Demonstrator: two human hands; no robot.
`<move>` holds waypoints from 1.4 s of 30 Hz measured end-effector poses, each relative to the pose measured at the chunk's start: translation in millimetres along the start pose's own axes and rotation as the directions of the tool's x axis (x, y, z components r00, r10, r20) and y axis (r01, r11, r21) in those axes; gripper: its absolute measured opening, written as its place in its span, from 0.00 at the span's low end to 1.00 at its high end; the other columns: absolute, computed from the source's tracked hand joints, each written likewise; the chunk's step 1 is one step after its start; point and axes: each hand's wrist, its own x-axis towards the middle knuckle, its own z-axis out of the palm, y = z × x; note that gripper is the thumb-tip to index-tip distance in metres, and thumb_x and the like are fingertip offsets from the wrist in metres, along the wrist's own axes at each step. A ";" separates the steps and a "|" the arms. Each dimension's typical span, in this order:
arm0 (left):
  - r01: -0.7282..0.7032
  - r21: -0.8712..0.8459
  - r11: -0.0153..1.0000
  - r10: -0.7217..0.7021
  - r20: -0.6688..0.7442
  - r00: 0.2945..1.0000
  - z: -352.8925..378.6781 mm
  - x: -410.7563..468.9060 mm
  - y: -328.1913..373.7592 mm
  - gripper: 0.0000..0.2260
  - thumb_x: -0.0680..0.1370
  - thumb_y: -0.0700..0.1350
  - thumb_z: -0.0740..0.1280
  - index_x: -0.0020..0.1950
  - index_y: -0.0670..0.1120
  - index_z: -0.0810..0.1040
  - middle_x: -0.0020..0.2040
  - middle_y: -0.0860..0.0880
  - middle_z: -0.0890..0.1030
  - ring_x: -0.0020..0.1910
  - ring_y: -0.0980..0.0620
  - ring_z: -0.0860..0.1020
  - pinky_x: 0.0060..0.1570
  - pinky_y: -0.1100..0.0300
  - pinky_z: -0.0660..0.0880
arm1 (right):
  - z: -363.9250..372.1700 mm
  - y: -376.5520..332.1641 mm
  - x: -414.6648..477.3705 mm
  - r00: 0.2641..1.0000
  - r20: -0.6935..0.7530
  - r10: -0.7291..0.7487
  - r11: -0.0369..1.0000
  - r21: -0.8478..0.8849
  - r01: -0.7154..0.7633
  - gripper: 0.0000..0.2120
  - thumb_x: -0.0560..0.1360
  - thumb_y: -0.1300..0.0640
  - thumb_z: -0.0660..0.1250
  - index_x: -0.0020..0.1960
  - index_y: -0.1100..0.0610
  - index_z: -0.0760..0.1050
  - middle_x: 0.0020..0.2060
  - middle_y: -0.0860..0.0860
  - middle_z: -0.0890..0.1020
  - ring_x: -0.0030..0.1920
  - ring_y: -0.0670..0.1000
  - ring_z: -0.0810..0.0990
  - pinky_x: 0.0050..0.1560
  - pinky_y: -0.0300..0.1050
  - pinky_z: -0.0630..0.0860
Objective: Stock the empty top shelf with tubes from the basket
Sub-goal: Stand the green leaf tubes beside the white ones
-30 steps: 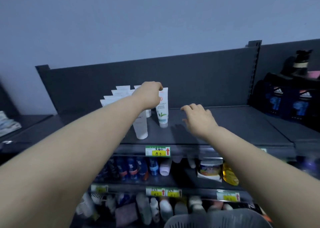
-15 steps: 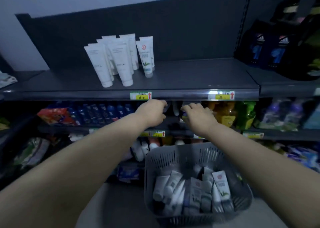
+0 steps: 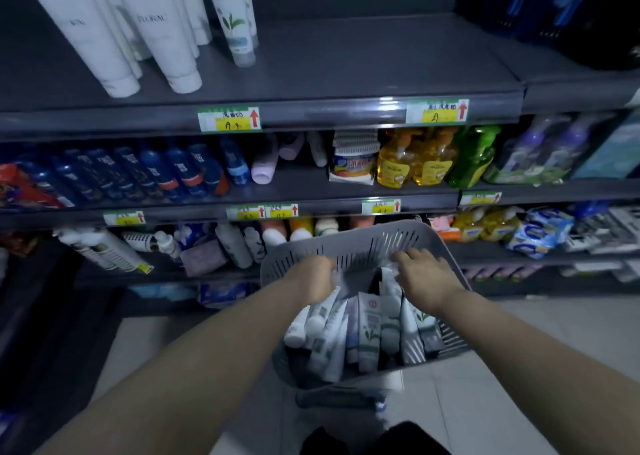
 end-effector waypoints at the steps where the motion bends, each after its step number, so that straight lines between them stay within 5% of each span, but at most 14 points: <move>1: 0.018 -0.021 1.000 -0.018 0.006 1.000 9.1 3.5 -4.6 0.12 0.78 0.41 0.64 0.60 0.40 0.77 0.54 0.44 0.80 0.56 0.43 0.79 0.55 0.53 0.76 | 9.0 0.3 -1.8 1.000 0.029 0.006 1.000 -0.001 -0.006 0.19 0.80 0.53 0.57 0.70 0.52 0.63 0.67 0.54 0.69 0.67 0.57 0.66 0.63 0.54 0.66; 6: 0.114 -0.061 0.992 -0.109 0.072 0.991 46.9 16.2 -22.5 0.17 0.78 0.42 0.65 0.66 0.41 0.74 0.65 0.43 0.76 0.65 0.44 0.74 0.64 0.53 0.73 | 44.6 3.1 -3.6 0.987 0.157 -0.016 1.000 0.004 0.015 0.22 0.80 0.53 0.57 0.72 0.53 0.61 0.69 0.54 0.67 0.70 0.58 0.64 0.66 0.55 0.64; 9: 0.162 -0.088 0.983 -0.154 0.087 0.984 61.7 20.7 -28.5 0.07 0.78 0.41 0.64 0.53 0.39 0.77 0.56 0.39 0.79 0.57 0.41 0.77 0.56 0.53 0.75 | 54.4 10.8 4.6 0.982 0.183 -0.054 0.998 -0.002 0.055 0.22 0.79 0.54 0.57 0.72 0.54 0.61 0.69 0.55 0.67 0.70 0.58 0.64 0.65 0.54 0.64; 16: 0.290 -0.160 0.943 -0.289 0.030 0.957 81.0 18.7 -16.8 0.08 0.79 0.39 0.60 0.51 0.38 0.77 0.52 0.39 0.80 0.52 0.42 0.79 0.44 0.59 0.70 | 67.9 28.1 38.3 0.954 0.245 -0.175 0.984 -0.003 0.181 0.21 0.77 0.56 0.60 0.70 0.55 0.63 0.68 0.56 0.69 0.69 0.58 0.65 0.65 0.53 0.64; 20: 0.318 -0.220 0.922 -0.333 -0.033 0.942 82.4 19.1 -11.6 0.14 0.81 0.40 0.59 0.64 0.41 0.75 0.62 0.39 0.78 0.59 0.42 0.77 0.53 0.58 0.73 | 83.0 20.9 64.5 0.917 0.293 -0.272 0.959 0.006 0.282 0.19 0.78 0.57 0.60 0.68 0.58 0.66 0.63 0.58 0.72 0.63 0.57 0.70 0.60 0.50 0.67; 24: 0.345 -0.266 0.900 -0.375 -0.070 0.924 87.0 16.3 -16.5 0.15 0.81 0.43 0.60 0.65 0.40 0.75 0.62 0.40 0.78 0.59 0.43 0.77 0.52 0.60 0.72 | 100.7 5.4 86.3 0.862 0.374 -0.342 0.935 0.041 0.353 0.13 0.79 0.60 0.57 0.63 0.59 0.71 0.60 0.57 0.76 0.59 0.55 0.73 0.50 0.44 0.66; 27: 0.389 -0.284 0.877 -0.420 -0.058 0.905 93.7 11.2 -23.3 0.18 0.80 0.41 0.61 0.70 0.41 0.71 0.67 0.41 0.75 0.65 0.44 0.74 0.60 0.59 0.71 | 108.8 -2.6 92.1 0.835 0.424 -0.350 0.928 0.036 0.371 0.12 0.81 0.60 0.55 0.61 0.59 0.72 0.59 0.57 0.76 0.58 0.55 0.74 0.53 0.41 0.65; 33: 0.369 -0.286 0.884 -0.406 -0.079 0.911 97.5 17.5 -27.1 0.19 0.79 0.39 0.61 0.70 0.43 0.71 0.67 0.42 0.76 0.65 0.45 0.75 0.60 0.60 0.71 | 113.1 -2.8 89.9 0.894 0.316 -0.316 0.945 0.028 0.325 0.13 0.78 0.63 0.58 0.60 0.58 0.74 0.58 0.56 0.78 0.56 0.53 0.76 0.46 0.39 0.65; 38: 0.348 -0.245 0.905 -0.371 -0.052 0.927 95.6 33.2 -22.1 0.19 0.79 0.39 0.61 0.71 0.43 0.70 0.67 0.41 0.76 0.64 0.43 0.75 0.60 0.58 0.72 | 94.7 5.9 86.4 0.865 0.363 -0.346 0.916 0.329 0.228 0.21 0.77 0.62 0.63 0.70 0.54 0.69 0.65 0.54 0.73 0.64 0.55 0.72 0.57 0.41 0.69; 42: 0.403 -0.200 0.893 -0.402 0.044 0.914 94.1 47.9 -16.2 0.19 0.79 0.39 0.60 0.70 0.41 0.69 0.66 0.40 0.75 0.62 0.43 0.75 0.57 0.57 0.73 | 69.3 16.0 79.9 0.857 0.372 -0.356 0.850 0.510 0.132 0.18 0.78 0.61 0.64 0.67 0.55 0.74 0.65 0.52 0.76 0.63 0.53 0.74 0.54 0.38 0.67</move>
